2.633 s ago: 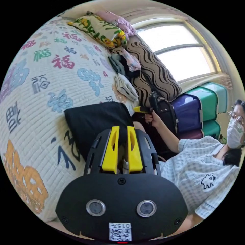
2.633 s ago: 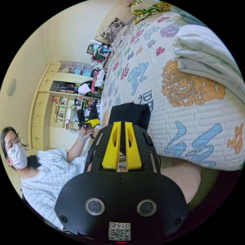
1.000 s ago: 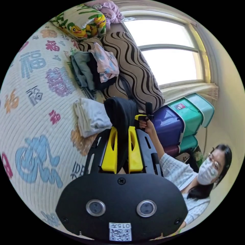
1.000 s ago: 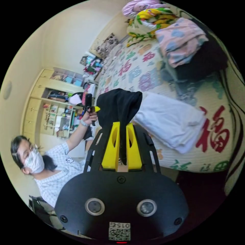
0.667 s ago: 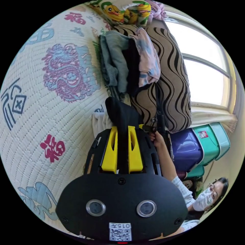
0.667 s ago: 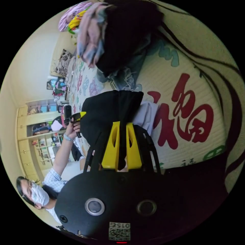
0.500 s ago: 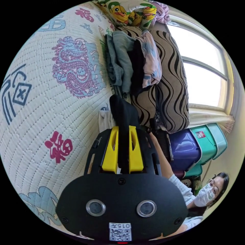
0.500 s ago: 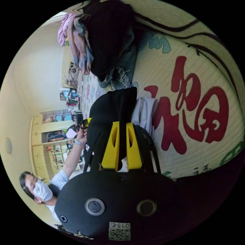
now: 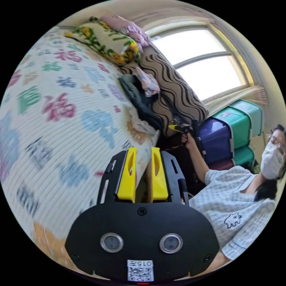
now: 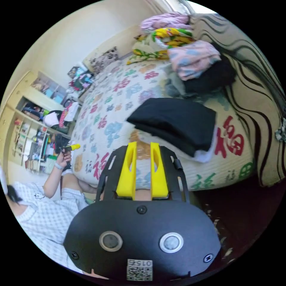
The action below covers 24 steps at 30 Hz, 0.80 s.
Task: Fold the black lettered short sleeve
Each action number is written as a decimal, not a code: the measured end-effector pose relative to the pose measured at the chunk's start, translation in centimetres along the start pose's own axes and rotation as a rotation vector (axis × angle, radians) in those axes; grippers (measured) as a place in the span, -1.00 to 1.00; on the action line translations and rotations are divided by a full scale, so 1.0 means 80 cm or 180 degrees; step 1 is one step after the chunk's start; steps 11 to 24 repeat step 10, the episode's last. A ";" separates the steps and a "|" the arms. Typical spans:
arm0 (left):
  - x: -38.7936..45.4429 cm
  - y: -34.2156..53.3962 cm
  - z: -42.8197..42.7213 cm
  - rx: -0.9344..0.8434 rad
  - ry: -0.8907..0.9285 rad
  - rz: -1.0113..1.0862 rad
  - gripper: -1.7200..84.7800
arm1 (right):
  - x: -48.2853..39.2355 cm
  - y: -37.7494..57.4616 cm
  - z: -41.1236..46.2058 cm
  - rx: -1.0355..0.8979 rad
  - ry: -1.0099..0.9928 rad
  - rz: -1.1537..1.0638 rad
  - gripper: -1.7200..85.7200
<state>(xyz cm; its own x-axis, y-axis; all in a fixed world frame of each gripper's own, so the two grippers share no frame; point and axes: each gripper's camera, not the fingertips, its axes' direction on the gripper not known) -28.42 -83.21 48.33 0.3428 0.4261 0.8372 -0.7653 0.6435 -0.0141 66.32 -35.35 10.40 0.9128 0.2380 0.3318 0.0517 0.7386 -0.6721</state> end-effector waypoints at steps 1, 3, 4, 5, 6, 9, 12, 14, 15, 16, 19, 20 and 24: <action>0.004 0.027 -0.026 0.0070 -0.0156 -0.0067 -0.77 | -0.018 0.006 0.012 0.0019 -0.0108 -0.0075 -0.78; 0.023 0.136 -0.130 0.0444 -0.0785 -0.0415 -0.77 | -0.094 0.024 0.078 -0.0107 -0.0554 -0.0349 -0.78; 0.029 0.164 -0.155 0.0549 -0.0955 -0.0523 -0.77 | -0.114 0.028 0.097 -0.0171 -0.0671 -0.0420 -0.78; 0.041 0.218 -0.204 0.0783 -0.1297 -0.0729 -0.76 | -0.154 0.034 0.137 -0.0341 -0.0920 -0.0574 -0.78; 0.055 0.270 -0.249 0.1028 -0.1643 -0.0930 -0.75 | -0.195 0.041 0.179 -0.0526 -0.1132 -0.0707 -0.78; 0.084 0.394 -0.341 0.1640 -0.2426 -0.1537 -0.70 | -0.305 0.056 0.286 -0.1045 -0.1557 -0.1049 -0.78; 0.090 0.416 -0.356 0.1764 -0.2516 -0.1639 -0.70 | -0.328 0.059 0.306 -0.1146 -0.1622 -0.1136 -0.78; 0.090 0.416 -0.356 0.1764 -0.2516 -0.1639 -0.70 | -0.328 0.059 0.306 -0.1146 -0.1622 -0.1136 -0.78; 0.090 0.416 -0.356 0.1764 -0.2516 -0.1639 -0.70 | -0.328 0.059 0.306 -0.1146 -0.1622 -0.1136 -0.78; 0.090 0.416 -0.356 0.1764 -0.2516 -0.1639 -0.70 | -0.328 0.059 0.306 -0.1146 -0.1622 -0.1136 -0.78; 0.090 0.416 -0.356 0.1764 -0.2516 -0.1639 -0.70 | -0.328 0.059 0.306 -0.1146 -0.1622 -0.1136 -0.78; 0.090 0.416 -0.356 0.1764 -0.2516 -0.1639 -0.70 | -0.328 0.059 0.306 -0.1146 -0.1622 -0.1136 -0.78; 0.090 0.416 -0.356 0.1764 -0.2516 -0.1639 -0.70 | -0.328 0.059 0.306 -0.1146 -0.1622 -0.1136 -0.78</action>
